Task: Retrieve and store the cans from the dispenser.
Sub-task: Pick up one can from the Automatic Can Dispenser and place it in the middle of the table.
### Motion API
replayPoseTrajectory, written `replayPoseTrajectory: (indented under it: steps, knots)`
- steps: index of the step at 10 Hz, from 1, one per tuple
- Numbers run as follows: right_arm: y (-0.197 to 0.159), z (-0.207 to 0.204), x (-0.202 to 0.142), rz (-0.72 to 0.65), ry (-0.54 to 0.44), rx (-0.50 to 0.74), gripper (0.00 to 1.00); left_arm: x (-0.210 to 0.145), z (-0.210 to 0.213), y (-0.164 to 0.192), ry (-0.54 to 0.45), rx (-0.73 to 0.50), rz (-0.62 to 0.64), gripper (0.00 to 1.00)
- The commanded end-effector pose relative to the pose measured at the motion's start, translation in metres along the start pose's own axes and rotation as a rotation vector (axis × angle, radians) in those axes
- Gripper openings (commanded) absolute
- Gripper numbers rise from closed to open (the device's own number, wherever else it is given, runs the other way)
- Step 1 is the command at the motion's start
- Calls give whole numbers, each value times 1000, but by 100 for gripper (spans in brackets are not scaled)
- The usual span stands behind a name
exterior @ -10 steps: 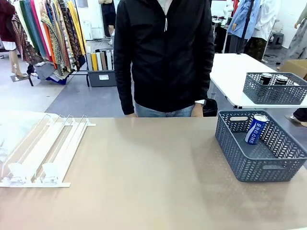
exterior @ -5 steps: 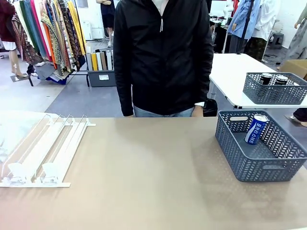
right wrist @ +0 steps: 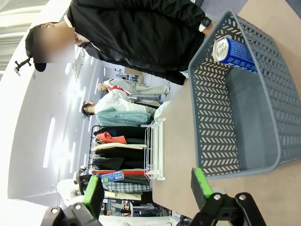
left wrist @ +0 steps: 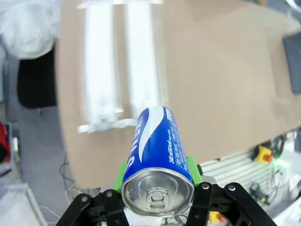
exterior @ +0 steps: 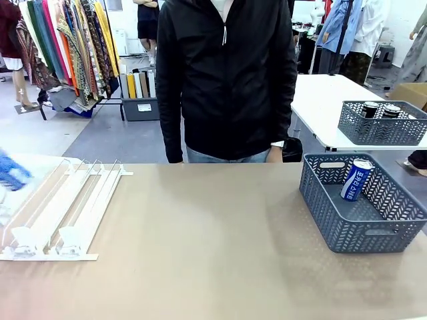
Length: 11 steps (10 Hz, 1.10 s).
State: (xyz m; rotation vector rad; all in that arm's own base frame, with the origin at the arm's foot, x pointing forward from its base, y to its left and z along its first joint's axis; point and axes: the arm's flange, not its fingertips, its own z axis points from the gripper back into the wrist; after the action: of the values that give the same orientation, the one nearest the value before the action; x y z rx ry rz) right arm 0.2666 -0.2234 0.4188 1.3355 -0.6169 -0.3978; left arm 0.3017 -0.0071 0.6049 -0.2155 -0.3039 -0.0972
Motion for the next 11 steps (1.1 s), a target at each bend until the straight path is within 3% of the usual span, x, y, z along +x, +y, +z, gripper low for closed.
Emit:
replayPoseTrajectory:
  steps: [1, 3, 5, 8, 11]
  knots:
    - [2, 1, 1, 12, 3, 4, 100, 47, -29, -121, 97, -17, -263, 0]
    - [2, 1, 1, 12, 3, 4, 100, 60, -90, -222, 185, 37, -434, 0]
    - [2, 1, 1, 12, 3, 4, 100, 57, -148, -293, 196, 32, -573, 0]
    - [2, 1, 1, 12, 3, 4, 100, 45, -246, -331, 214, 112, -726, 0]
    - [2, 1, 1, 12, 3, 4, 100, 45, -297, -340, 280, 135, -758, 0]
